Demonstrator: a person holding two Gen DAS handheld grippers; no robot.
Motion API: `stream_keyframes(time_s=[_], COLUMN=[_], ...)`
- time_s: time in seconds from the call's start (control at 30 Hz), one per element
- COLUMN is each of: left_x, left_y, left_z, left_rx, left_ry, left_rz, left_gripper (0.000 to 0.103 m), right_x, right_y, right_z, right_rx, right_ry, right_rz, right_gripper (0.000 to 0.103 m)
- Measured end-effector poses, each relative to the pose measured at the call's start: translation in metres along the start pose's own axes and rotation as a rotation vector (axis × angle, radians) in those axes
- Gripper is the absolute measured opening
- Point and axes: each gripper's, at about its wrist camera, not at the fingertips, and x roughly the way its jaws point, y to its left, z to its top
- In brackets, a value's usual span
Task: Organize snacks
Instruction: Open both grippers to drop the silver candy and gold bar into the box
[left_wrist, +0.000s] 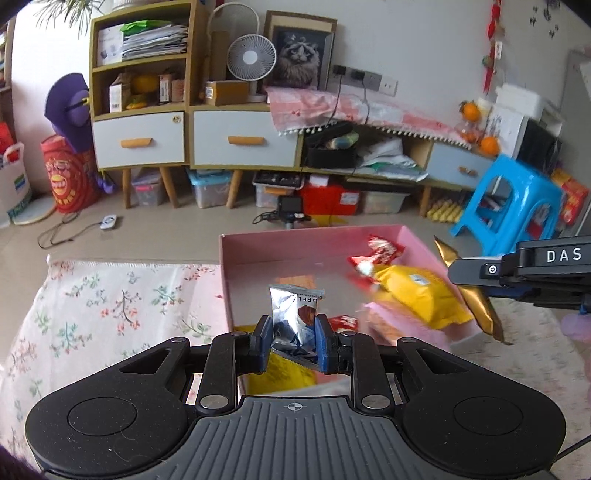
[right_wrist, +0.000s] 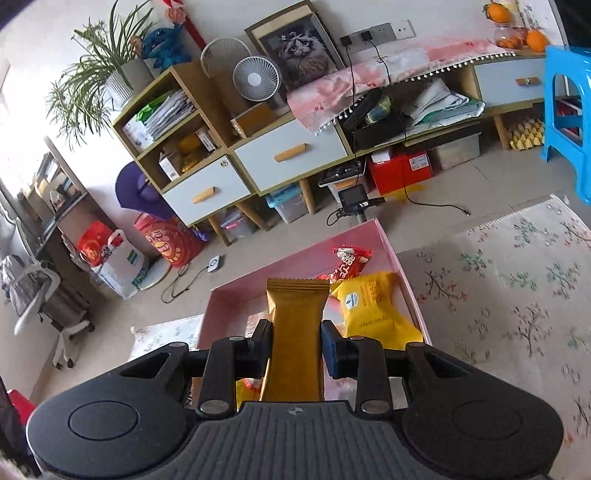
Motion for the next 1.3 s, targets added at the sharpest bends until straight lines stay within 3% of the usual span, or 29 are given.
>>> stream_keyframes(time_s=[0.23, 0.47, 0.63, 0.73, 0.9, 1.03, 1.3], left_x=[0.024, 0.035, 0.037, 0.035, 0.025, 0.016, -0.011], left_y=[0.01, 0.014, 0.015, 0.013, 0.006, 0.001, -0.004], left_z=[0.002, -0.004, -0.01, -0.012, -0.013, -0.014, -0.023], left_rx=[0.02, 0.009, 0.016, 0.029, 0.058, 0.08, 0.084], left_ry=[0.019, 0.014, 0.012, 0.014, -0.004, -0.014, -0.01], left_rz=[0.059, 0.049, 0.04, 0.029, 0.012, 0.007, 0.006], left_gripper=[0.021, 0.022, 0.026, 0.036, 0.059, 0.066, 0.077], right_x=[0.025, 0.034, 0.034, 0.031, 0.03, 0.024, 0.002], right_y=[-0.01, -0.012, -0.014, -0.014, -0.012, -0.008, -0.01], right_z=[-0.008, -0.014, -0.012, -0.013, -0.012, -0.009, -0.006], right_rx=[-0.009, -0.019, -0.004, 0.005, 0.005, -0.005, 0.013], right_ry=[0.03, 0.038, 0.024, 0.019, 0.023, 0.013, -0.003], right_rz=[-0.019, -0.028, -0.025, -0.029, -0.041, -0.053, -0.095], right_gripper=[0.018, 0.019, 0.029, 0.042, 0.053, 0.064, 0.072])
